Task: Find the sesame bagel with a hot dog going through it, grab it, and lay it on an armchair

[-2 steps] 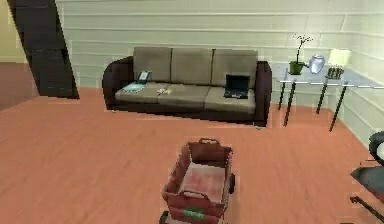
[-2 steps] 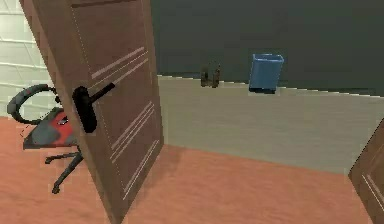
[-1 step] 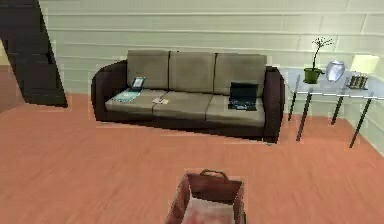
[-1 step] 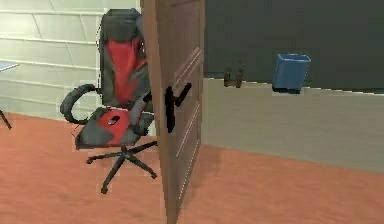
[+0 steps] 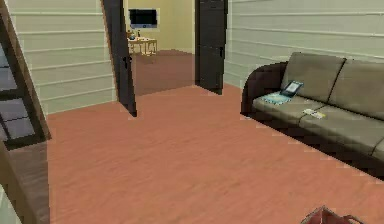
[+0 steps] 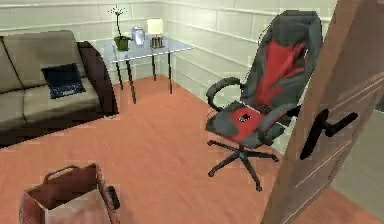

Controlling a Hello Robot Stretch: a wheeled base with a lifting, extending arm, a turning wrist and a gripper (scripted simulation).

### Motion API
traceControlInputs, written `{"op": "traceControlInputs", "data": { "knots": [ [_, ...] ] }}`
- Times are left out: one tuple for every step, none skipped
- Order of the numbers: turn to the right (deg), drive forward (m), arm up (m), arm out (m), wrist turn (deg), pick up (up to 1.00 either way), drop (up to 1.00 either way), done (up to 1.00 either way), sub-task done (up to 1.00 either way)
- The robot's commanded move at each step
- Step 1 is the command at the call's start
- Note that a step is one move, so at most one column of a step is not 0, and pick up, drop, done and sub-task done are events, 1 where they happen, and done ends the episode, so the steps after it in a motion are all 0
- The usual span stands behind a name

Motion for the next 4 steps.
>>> {"op": "traceControlInputs", "data": {
  "knots": [
    [0.0, 1.0, 0.0, 0.0, 0.0, 0.0, 0.0, 0.0, 0.0],
    [-3.0, 0.0, 0.0, 0.0, 0.0, 0.0, 0.0, 0.0, 0.0],
    [0.0, 1.0, 0.0, 0.0, 0.0, 0.0, 0.0, 0.0, 0.0],
    [0.0, 1.0, 0.0, 0.0, 0.0, 0.0, 0.0, 0.0, 0.0]
  ]
}}
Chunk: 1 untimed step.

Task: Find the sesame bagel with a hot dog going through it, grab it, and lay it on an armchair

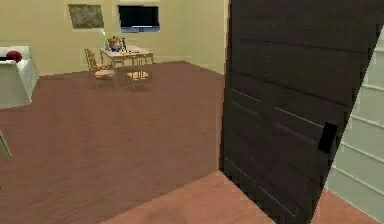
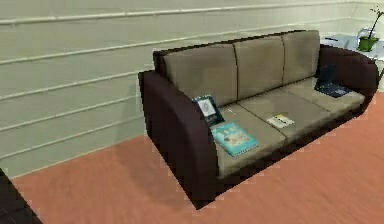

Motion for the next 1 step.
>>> {"op": "traceControlInputs", "data": {
  "knots": [
    [0.0, 1.0, 0.0, 0.0, 0.0, 0.0, 0.0, 0.0, 0.0]
  ]
}}
